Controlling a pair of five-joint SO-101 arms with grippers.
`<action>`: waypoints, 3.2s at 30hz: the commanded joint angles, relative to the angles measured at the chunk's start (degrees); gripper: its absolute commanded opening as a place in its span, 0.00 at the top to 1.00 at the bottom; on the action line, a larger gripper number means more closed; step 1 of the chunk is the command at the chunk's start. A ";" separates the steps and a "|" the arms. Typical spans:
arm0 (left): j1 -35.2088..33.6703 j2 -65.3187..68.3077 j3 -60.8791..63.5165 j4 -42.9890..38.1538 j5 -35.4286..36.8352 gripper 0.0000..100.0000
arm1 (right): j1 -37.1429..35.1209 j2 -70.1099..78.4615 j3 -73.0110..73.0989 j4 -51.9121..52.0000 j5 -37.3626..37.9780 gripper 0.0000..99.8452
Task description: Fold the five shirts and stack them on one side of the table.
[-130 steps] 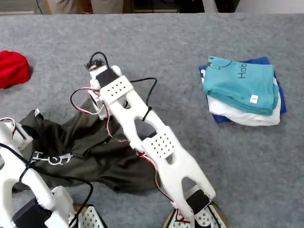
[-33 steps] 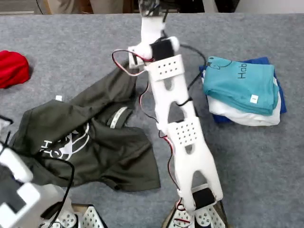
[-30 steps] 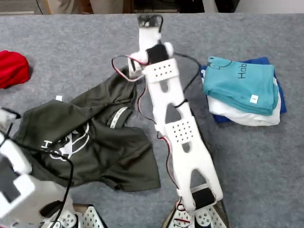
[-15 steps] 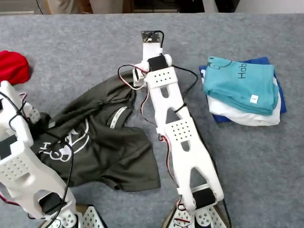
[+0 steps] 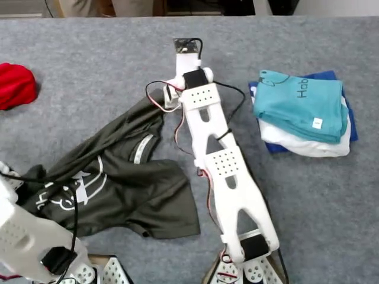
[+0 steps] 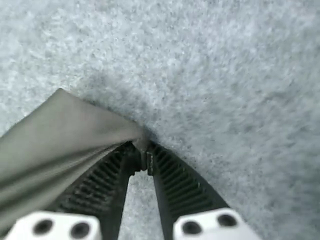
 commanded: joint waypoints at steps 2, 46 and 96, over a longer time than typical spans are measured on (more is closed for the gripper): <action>-0.62 -5.85 0.09 -0.79 2.81 0.89 | 0.22 -0.66 -1.45 -0.97 0.70 1.00; 18.29 18.07 -37.36 23.03 29.98 0.78 | 0.13 0.31 -2.07 -1.41 0.35 1.00; 16.79 33.71 -52.40 16.70 37.19 0.83 | 0.13 0.31 -2.07 -1.05 0.35 1.00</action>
